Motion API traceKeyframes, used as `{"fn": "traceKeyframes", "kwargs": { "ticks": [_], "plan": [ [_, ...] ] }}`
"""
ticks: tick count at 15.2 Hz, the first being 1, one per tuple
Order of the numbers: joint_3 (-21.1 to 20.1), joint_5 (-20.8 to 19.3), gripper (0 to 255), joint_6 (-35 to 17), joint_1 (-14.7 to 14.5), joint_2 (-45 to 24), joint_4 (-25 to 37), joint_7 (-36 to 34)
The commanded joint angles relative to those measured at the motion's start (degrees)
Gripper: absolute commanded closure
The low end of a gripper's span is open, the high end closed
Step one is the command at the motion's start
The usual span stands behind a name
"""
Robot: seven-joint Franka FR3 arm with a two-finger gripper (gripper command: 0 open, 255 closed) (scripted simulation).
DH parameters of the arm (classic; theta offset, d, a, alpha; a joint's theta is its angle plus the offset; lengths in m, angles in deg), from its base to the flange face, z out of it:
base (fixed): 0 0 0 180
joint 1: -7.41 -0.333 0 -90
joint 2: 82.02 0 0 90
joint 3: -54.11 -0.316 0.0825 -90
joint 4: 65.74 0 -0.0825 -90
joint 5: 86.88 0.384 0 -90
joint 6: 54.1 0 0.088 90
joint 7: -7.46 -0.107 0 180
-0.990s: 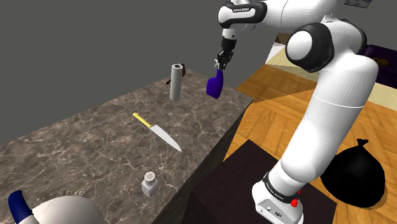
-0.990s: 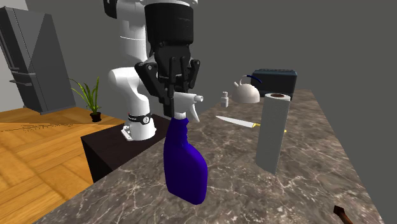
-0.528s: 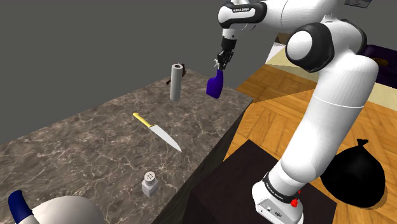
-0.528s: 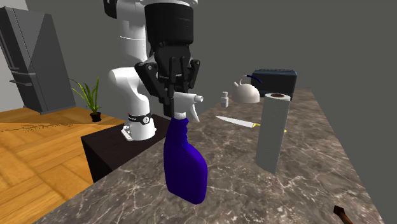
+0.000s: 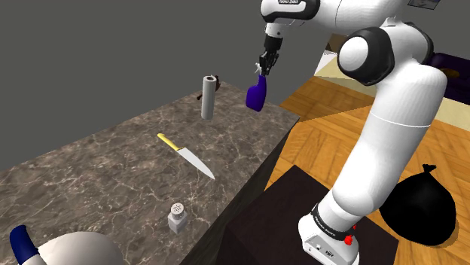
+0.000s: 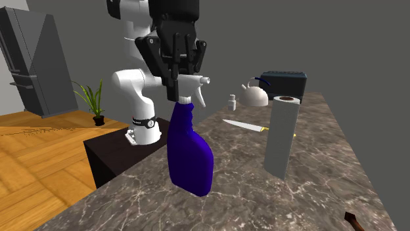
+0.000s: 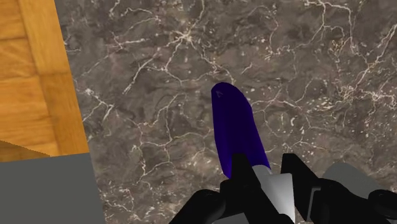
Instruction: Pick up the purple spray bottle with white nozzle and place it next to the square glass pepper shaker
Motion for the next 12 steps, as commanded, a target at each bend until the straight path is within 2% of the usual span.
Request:
{"fn": "traceKeyframes", "kwargs": {
  "ticks": [1, 12],
  "plan": [
    [0.0, 0.0, 255, 1.7, 0.0, -0.1, 1.8, -0.1],
    [0.2, 0.9, 255, 11.4, 1.0, -2.7, 14.0, 0.1]
  ]
}}
